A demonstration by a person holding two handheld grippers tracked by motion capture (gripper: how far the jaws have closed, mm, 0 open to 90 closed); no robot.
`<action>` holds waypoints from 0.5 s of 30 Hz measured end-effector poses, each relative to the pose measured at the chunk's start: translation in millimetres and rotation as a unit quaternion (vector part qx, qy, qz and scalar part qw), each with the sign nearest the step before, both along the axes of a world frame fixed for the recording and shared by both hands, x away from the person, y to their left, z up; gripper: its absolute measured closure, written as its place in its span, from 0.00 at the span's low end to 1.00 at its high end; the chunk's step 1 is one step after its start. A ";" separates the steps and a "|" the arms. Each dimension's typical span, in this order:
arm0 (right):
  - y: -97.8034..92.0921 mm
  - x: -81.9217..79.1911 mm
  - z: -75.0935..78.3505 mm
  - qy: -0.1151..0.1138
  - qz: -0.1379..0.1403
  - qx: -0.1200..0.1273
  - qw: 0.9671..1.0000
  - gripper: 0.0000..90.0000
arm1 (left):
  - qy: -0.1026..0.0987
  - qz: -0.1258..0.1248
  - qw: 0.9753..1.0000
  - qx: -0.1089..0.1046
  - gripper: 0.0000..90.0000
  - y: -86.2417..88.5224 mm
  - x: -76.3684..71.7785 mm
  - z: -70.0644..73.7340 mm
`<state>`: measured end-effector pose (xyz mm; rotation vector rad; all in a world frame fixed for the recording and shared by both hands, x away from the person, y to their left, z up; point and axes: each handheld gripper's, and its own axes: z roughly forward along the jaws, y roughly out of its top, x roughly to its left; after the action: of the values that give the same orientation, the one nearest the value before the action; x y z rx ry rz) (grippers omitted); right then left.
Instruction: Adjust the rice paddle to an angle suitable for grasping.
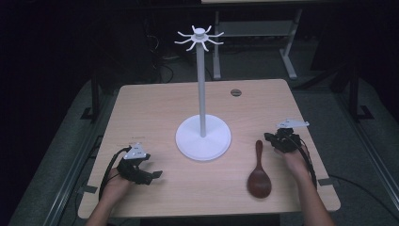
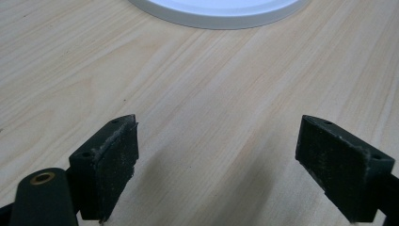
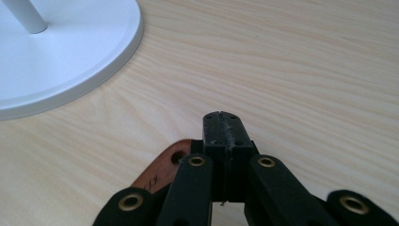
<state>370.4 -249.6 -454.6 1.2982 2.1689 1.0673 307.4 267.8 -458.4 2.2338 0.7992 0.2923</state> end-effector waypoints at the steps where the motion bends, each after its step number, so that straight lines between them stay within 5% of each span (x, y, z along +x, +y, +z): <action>1: 1.9 1.8 -0.9 0.001 -0.001 -0.001 1.000 1.00 | 0.001 -0.001 1.000 0.001 0.15 0.3 0.0 0.5; 15: 6.2 -3.7 -13.9 0.030 0.016 -0.026 0.999 0.99 | -0.002 -0.003 1.000 -0.001 0.15 0.6 0.0 0.6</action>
<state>366.7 -243.3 -468.6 1.2915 2.2540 0.9886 307.4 268.5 -457.8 2.2329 0.7910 0.2943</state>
